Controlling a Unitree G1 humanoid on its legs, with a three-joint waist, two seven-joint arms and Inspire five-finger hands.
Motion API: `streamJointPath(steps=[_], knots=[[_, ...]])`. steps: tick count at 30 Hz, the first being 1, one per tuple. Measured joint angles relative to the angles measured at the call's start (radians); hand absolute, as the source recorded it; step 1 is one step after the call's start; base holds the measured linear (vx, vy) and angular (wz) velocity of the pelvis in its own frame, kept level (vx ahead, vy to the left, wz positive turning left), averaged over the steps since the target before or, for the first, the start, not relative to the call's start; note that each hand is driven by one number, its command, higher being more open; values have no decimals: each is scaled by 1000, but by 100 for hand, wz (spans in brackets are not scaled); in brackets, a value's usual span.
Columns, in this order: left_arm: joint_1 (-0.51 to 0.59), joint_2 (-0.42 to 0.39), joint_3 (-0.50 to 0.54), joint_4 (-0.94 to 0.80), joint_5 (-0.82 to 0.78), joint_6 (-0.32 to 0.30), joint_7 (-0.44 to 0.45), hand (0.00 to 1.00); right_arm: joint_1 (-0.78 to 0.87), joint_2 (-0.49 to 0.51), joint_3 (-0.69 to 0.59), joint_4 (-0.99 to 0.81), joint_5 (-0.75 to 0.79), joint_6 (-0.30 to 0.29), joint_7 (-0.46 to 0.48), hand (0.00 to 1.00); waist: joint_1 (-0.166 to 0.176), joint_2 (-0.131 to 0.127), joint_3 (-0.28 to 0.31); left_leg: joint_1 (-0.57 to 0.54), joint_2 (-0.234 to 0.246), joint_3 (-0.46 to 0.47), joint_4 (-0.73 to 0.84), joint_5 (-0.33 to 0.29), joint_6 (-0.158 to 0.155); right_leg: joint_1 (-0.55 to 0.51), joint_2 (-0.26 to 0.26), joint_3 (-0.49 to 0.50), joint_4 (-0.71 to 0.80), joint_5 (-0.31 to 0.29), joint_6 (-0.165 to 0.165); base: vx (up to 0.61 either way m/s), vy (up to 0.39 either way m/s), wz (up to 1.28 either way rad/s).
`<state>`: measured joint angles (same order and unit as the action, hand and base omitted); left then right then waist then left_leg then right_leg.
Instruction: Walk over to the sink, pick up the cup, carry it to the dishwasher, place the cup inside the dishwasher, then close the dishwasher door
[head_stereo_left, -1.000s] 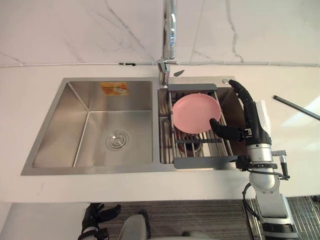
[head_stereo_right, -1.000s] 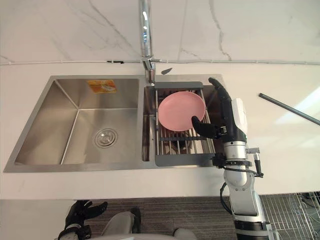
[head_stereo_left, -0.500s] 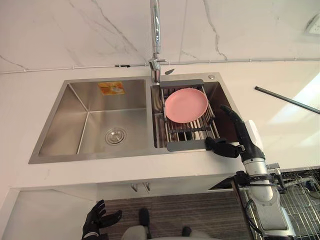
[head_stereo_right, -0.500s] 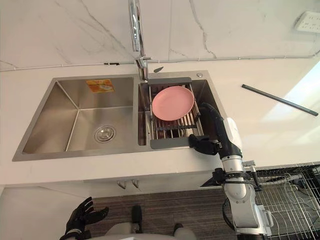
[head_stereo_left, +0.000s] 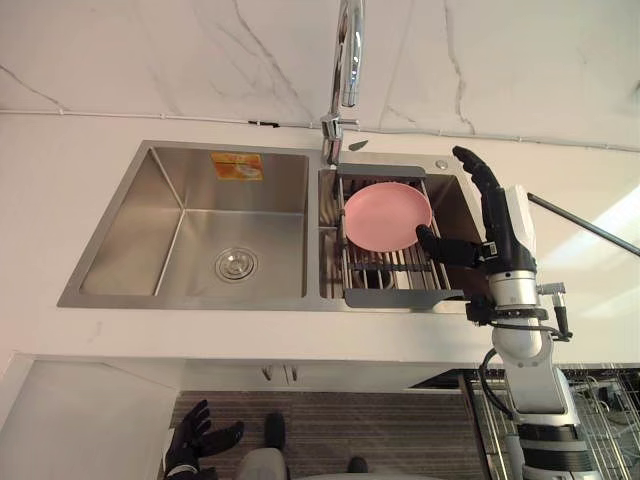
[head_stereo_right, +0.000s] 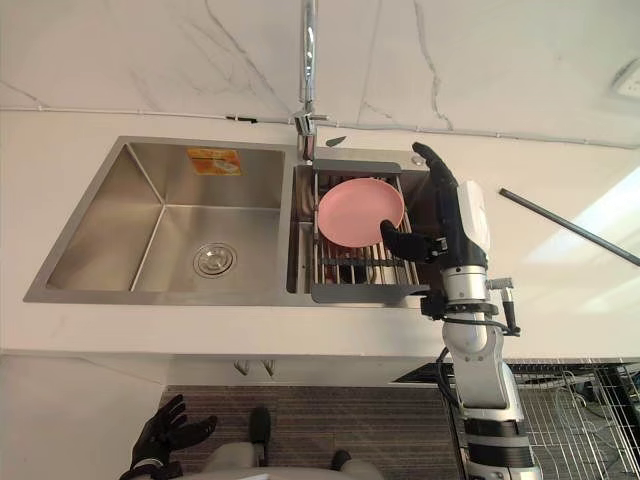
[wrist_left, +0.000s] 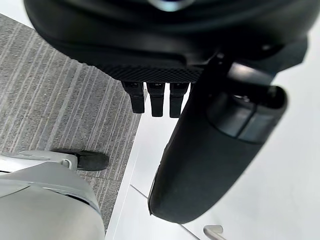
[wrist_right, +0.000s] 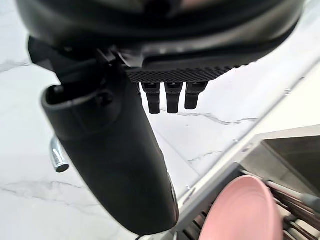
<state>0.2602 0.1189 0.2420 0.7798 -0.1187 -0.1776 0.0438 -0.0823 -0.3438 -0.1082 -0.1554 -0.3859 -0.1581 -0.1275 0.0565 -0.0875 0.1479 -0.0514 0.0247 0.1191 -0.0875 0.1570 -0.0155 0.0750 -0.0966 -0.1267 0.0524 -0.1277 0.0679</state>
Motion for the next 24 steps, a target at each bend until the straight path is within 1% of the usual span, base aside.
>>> streamJointPath(steps=[7,9,16,24], knots=[[0,3,0,-1,0,0,2,90,-27,-70,19,105,-11,1,3,90,-1,-5,3,-2,-6,-6,0,0,1,-1,-5,-9,0,-2,3,-1,1,1],[-1,6,-7,-1,0,0,2,90,-28,-106,41,139,-24,1,9,90,-6,-7,4,-9,-13,-24,0,-1,1,-1,-9,-21,-2,-6,8,2,6,18],[0,21,-7,-2,0,0,2,90,-28,-129,76,229,-52,5,41,90,-2,-11,7,-14,-37,-37,0,-3,13,-1,-29,-34,-2,-13,21,19,12,6],[0,21,-14,-22,0,-1,1,90,-28,-158,78,232,-132,16,45,90,-2,-10,11,-14,-53,-45,1,-5,20,-1,-44,-39,0,-15,29,-8,4,0]])
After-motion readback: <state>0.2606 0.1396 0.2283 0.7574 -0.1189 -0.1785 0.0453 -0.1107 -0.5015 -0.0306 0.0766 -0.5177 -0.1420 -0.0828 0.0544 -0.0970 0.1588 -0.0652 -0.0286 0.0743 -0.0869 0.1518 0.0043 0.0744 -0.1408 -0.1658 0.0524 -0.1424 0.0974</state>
